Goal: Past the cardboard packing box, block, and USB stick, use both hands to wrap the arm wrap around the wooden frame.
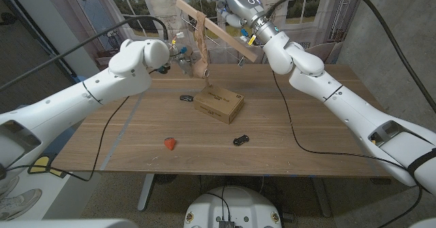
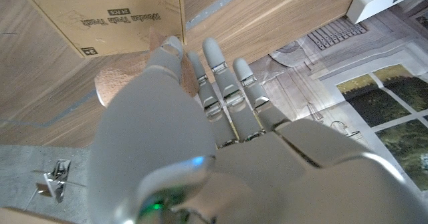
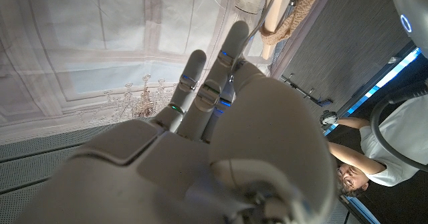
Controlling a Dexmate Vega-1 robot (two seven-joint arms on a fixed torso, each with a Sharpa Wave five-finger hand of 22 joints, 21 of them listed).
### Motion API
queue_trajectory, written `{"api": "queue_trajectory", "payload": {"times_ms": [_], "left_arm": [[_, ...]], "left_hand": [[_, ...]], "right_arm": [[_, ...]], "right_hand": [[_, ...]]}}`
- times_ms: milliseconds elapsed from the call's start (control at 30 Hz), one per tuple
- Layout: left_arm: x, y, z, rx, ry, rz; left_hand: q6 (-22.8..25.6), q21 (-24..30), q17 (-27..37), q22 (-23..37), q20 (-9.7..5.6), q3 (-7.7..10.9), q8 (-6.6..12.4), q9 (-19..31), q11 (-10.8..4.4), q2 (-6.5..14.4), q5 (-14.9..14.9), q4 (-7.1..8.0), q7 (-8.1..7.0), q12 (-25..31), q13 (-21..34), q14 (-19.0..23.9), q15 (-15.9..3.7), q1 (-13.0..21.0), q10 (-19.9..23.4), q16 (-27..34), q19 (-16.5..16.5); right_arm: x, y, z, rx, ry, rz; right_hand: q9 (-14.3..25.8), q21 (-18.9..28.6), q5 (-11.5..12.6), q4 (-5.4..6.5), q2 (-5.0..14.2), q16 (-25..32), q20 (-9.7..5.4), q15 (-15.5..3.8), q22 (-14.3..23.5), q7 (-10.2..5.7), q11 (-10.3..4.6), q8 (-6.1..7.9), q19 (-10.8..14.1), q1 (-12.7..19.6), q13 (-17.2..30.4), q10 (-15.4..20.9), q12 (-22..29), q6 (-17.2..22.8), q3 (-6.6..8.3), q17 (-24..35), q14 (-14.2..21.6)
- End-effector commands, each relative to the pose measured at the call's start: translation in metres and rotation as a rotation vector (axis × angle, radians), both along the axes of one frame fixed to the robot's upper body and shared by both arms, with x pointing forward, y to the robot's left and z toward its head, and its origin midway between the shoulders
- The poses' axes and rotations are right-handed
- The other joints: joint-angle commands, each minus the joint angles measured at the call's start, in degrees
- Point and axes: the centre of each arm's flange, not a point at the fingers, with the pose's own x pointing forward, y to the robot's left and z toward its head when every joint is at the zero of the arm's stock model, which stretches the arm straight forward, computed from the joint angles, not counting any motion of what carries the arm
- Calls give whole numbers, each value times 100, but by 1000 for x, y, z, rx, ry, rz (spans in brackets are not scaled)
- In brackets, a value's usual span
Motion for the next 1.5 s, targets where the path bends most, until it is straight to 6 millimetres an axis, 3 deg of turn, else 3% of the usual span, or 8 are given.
{"api": "queue_trajectory", "payload": {"times_ms": [33,333,700,933,1500], "left_arm": [[-27,-7,18,-68,53,-193],[-61,1,35,-55,-40,-148],[-102,25,61,-172,-177,-235],[-111,33,68,-247,-241,-325],[-131,55,67,-607,-696,-401]], "left_hand": [[1703,52,29,18,-12,-35,71,146,-271,294,28,14,319,-11,26,55,-530,274,334,-25,-28],[1672,91,58,22,28,-48,50,154,-260,336,12,25,366,-44,51,59,-534,291,304,-38,-54],[1616,148,116,33,85,-47,36,193,-252,424,-43,38,422,-57,98,41,-530,322,303,-52,-107],[1621,179,141,35,83,-56,28,189,-251,434,-75,40,418,-60,120,44,-530,326,308,-55,-113],[1654,269,192,26,70,-87,21,188,-260,434,-161,49,346,-80,171,78,-529,326,337,-79,-105]], "right_arm": [[8,-5,-1,17,33,-21],[10,-8,0,31,42,-32],[13,-9,-1,44,51,-40],[13,-11,-3,51,52,-41],[18,-17,-10,48,50,-49]], "right_hand": [[28,27,26,-10,7,-4,-895,-94,21,-23,-573,-1,-38,71,16,595,27,65,-39,7,113],[29,24,26,-9,12,-7,-895,-96,20,-13,-587,-2,-43,76,17,594,21,74,-49,14,116],[29,20,27,-9,15,-12,-893,-97,18,0,-571,4,-50,82,23,596,19,100,-60,21,117],[30,17,28,-7,23,-14,-895,-96,18,-5,-574,6,-54,86,33,604,23,116,-67,27,120],[32,15,29,-6,32,-25,-895,-95,19,-40,-583,20,-65,95,38,595,13,176,-84,35,116]]}}
